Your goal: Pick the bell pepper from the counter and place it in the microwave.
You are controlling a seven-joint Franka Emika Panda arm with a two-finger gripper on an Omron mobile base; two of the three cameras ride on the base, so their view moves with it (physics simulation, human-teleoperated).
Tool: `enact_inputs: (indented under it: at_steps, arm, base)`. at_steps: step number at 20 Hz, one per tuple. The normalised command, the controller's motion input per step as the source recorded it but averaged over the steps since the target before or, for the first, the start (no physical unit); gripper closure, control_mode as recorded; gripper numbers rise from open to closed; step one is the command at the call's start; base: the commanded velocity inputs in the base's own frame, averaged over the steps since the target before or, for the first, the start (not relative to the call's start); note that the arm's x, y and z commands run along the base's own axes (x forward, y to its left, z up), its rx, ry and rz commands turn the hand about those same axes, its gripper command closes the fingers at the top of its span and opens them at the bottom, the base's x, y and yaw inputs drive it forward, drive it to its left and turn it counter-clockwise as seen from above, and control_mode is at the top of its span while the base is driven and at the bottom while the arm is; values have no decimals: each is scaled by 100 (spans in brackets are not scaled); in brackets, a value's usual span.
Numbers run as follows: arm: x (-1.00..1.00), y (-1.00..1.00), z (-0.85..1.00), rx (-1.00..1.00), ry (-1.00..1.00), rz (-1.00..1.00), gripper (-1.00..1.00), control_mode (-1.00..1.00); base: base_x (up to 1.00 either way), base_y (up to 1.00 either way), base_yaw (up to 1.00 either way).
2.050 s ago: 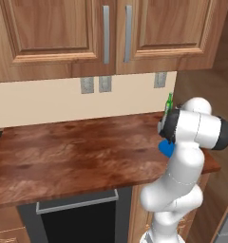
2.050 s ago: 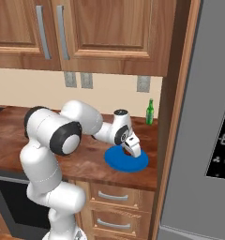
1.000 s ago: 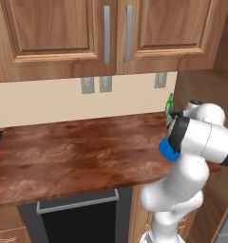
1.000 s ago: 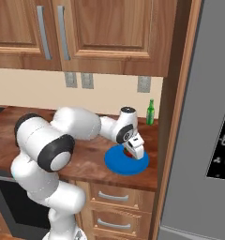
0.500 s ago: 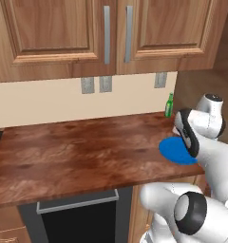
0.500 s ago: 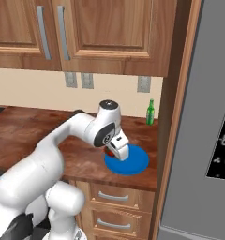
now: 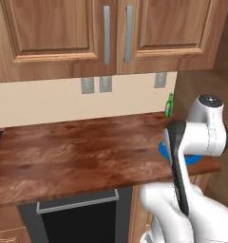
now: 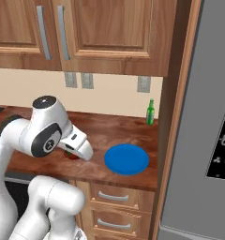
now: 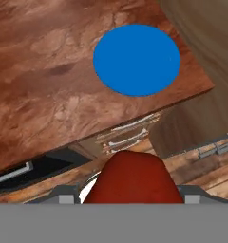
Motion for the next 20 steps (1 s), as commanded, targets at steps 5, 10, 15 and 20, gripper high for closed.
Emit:
enact_inputs:
  at_steps: [5,10,15,20]
  arm:
    - [-100,55,81,-11,10,31,100,-100]
    - [-100,25,90,-2,2,26,100,-100]
    - [-45,24,31,0,-1,7,100,-100]
    - [-59,0,0,2,-9,0,100,-100]
  base:
    - [0,0,0]
    - [0,0,0]
    - [0,0,0]
    - [0,0,0]
